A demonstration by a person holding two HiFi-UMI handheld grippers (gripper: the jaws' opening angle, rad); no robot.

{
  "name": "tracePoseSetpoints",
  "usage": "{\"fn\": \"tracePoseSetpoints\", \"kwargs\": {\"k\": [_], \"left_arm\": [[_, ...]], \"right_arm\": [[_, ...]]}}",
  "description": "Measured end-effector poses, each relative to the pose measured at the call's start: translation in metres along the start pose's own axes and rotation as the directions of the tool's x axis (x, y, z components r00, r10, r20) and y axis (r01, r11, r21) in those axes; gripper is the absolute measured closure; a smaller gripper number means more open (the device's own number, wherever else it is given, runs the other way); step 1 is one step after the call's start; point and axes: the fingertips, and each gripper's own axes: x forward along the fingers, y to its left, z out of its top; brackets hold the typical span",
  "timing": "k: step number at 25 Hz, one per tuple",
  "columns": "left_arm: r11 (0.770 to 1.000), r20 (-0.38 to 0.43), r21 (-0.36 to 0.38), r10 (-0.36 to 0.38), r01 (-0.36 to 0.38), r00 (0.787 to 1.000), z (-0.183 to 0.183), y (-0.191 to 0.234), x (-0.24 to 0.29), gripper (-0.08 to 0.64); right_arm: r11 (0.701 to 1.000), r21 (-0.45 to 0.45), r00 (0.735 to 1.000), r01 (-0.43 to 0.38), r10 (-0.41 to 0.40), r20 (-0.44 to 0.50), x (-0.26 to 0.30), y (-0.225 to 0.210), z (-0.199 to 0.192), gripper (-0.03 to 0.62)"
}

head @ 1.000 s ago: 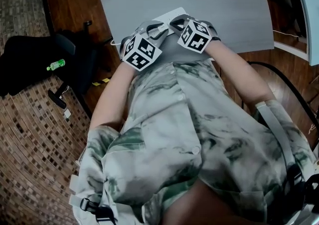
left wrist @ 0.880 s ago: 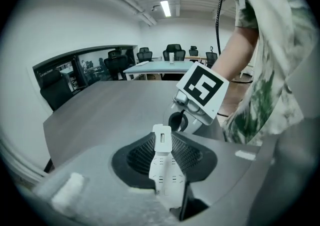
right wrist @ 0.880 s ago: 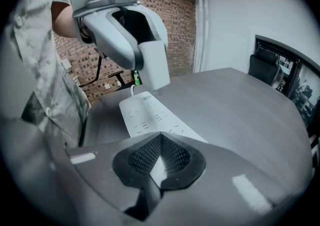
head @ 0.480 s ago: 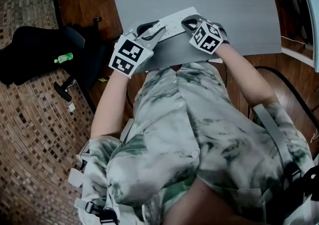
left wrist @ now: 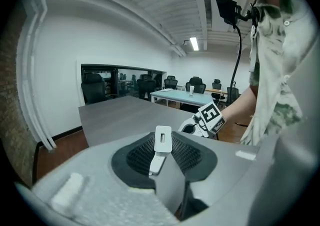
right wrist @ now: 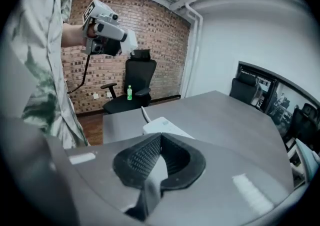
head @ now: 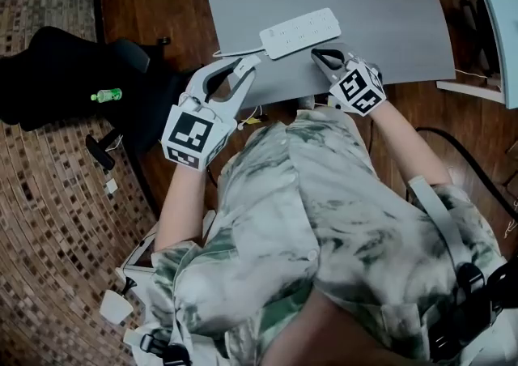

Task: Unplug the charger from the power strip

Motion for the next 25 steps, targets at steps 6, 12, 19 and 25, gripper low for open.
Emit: {"fn": "tracePoseSetpoints", "kwargs": {"k": [6,12,19,25], "left_arm": [[1.000,0.035,-0.015,0.001,-0.001,0.999,-0.039,-0.021,-0.096,0.451],[0.998,0.061,-0.006,-0.067,0.067,0.996,-0.078,-0.047,-0.153,0.451],[0.990,0.067,0.074,-0.124,0.119,0.990,-0.088,-0.111,-0.172,0.451],[0.983,0.069,0.106,-0.155,0.147,0.986,-0.090,-0.181,-0.185,0.451]], "right_arm": [[0.994,0.074,0.992,0.085,-0.091,0.082,-0.046,0.086,0.044,0.588],[0.979,0.157,0.983,0.134,-0.151,0.103,-0.097,0.193,0.063,0.588],[0.980,0.128,0.979,0.150,-0.165,0.116,-0.156,0.265,0.070,0.589],[0.974,0.138,0.968,0.179,-0.199,0.152,-0.201,0.295,0.064,0.588]]}}
